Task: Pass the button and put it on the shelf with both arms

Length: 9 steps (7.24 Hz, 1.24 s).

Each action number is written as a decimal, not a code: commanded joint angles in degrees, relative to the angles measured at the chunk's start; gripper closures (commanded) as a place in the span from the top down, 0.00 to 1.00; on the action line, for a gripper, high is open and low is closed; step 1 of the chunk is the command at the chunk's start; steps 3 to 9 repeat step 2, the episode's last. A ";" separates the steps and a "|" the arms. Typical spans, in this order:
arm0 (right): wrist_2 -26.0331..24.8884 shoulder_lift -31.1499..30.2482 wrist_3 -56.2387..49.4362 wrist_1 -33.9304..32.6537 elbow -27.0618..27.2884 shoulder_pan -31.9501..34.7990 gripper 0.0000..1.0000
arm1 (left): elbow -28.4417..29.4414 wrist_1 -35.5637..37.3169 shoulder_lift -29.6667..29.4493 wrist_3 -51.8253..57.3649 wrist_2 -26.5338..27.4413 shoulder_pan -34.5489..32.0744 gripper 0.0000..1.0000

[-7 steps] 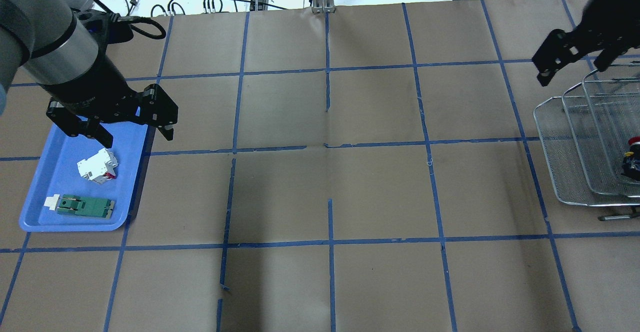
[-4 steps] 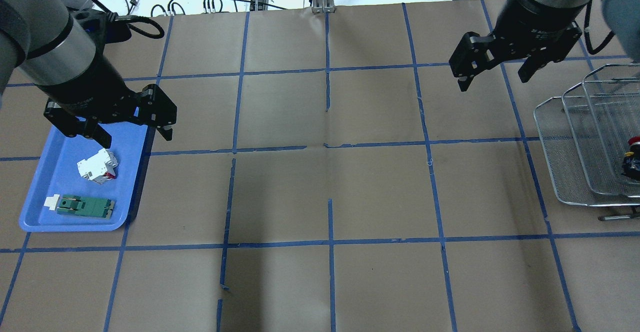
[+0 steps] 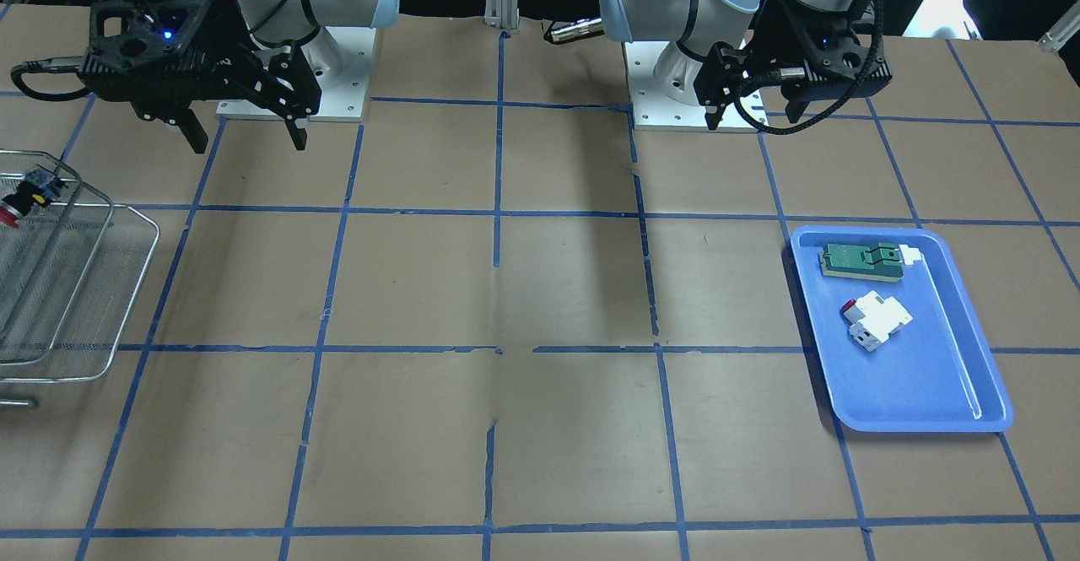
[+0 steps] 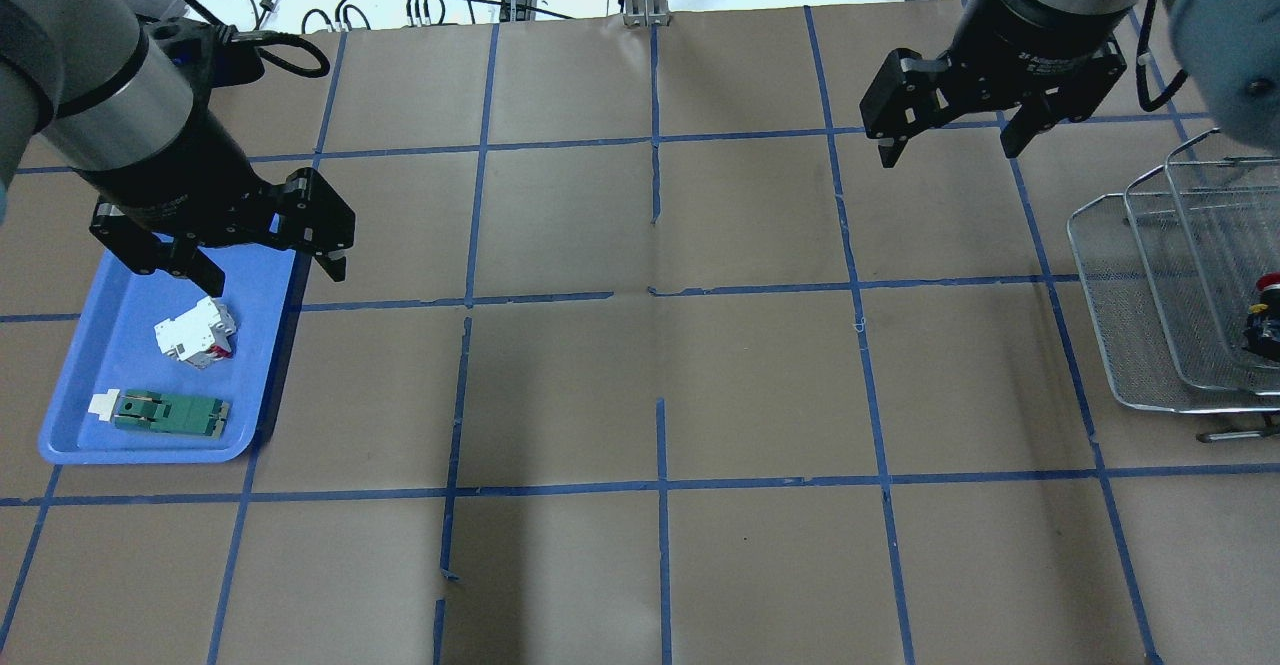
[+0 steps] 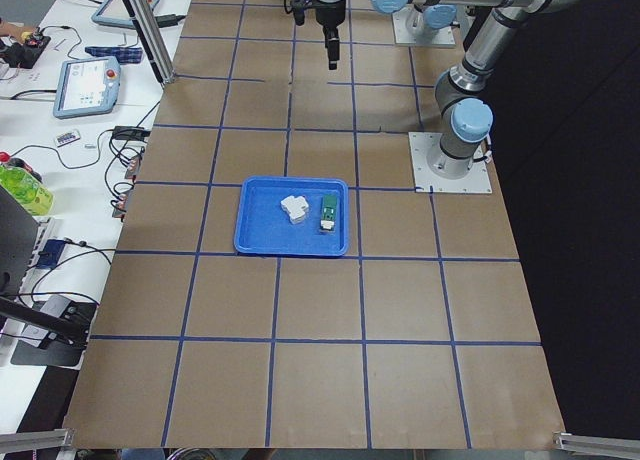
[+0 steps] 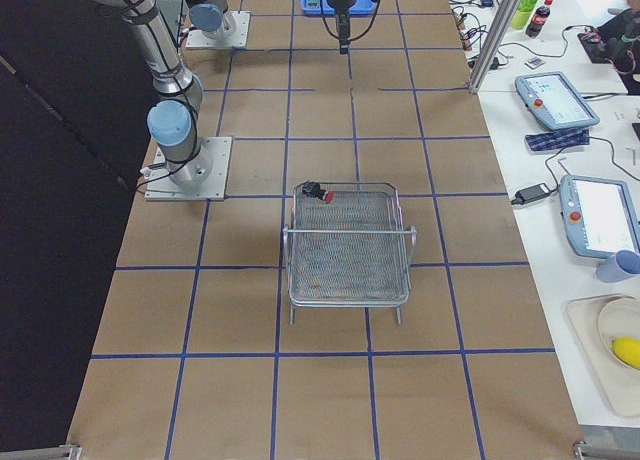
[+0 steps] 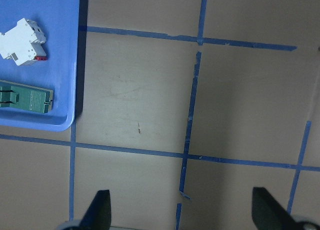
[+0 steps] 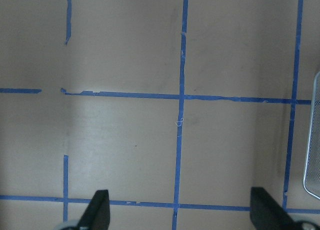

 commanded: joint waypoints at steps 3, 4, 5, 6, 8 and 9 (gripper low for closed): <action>-0.22 0.27 0.10 -1.22 -0.04 -0.06 1.00 | 0.00 0.59 -0.04 0.19 0.17 0.09 1.00; -0.22 0.27 0.10 -1.22 -0.04 -0.06 1.00 | 0.00 0.59 -0.04 0.19 0.17 0.09 1.00; -0.22 0.27 0.10 -1.22 -0.04 -0.06 1.00 | 0.00 0.59 -0.04 0.19 0.17 0.09 1.00; -0.22 0.27 0.10 -1.22 -0.04 -0.06 1.00 | 0.00 0.59 -0.04 0.19 0.17 0.09 1.00; -0.22 0.27 0.10 -1.22 -0.04 -0.06 1.00 | 0.00 0.59 -0.04 0.19 0.17 0.09 1.00; -0.22 0.27 0.10 -1.22 -0.04 -0.06 1.00 | 0.00 0.59 -0.04 0.19 0.17 0.09 1.00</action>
